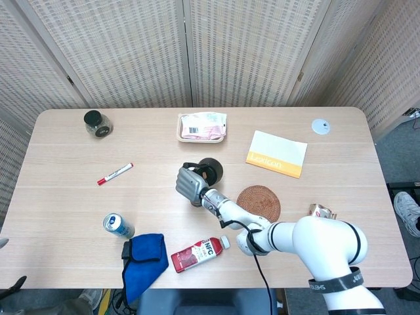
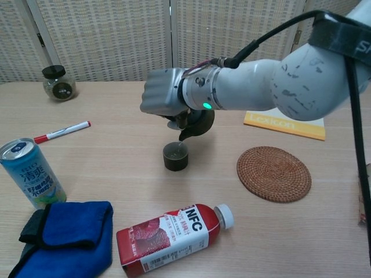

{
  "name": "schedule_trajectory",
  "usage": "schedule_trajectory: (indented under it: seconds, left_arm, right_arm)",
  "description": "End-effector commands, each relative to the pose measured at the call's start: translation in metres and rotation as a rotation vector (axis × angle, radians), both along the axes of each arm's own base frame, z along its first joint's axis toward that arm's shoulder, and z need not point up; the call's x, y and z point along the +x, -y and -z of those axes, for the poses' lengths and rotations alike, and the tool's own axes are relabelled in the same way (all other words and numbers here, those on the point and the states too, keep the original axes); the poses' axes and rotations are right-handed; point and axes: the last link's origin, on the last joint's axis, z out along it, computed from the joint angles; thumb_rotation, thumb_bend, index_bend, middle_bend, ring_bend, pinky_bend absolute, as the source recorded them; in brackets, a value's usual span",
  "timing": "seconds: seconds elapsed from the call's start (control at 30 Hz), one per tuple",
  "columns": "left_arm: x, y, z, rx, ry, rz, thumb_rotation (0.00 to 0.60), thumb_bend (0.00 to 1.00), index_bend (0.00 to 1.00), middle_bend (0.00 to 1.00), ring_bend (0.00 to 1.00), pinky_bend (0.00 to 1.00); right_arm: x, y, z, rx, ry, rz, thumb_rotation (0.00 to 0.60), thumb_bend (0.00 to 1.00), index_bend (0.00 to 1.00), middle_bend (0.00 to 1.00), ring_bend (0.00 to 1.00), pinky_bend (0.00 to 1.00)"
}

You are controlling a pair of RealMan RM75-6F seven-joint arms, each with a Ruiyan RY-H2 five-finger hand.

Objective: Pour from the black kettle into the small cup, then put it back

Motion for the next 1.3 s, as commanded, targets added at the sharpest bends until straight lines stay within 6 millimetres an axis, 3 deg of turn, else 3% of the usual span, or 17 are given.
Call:
schedule_trajectory:
  seconds: [0.03,0.9,1.3]
  left_arm:
    - [0.0,0.0,0.0,0.0,0.0,-0.001,0.6,0.06,0.19,0.02,0.03,0.0]
    - [0.002,0.002,-0.003,0.006,-0.012,-0.001,0.6,0.06,0.19,0.02,0.03,0.0]
    - [0.009,-0.003,-0.004,-0.002,-0.022,0.016,0.6,0.06,0.19,0.02,0.03,0.0]
  right_arm:
    - [0.0,0.0,0.0,0.0,0.0,0.001,0.441,0.52,1.0,1.0,0.93,0.55]
    - [-0.003,0.0,-0.005,0.053,0.146,0.117,0.441,0.52,1.0,1.0,0.93,0.55]
    - [-0.026,0.006,-0.04,0.086,0.381,0.316,0.441,0.52,1.0,1.0,0.93,0.55]
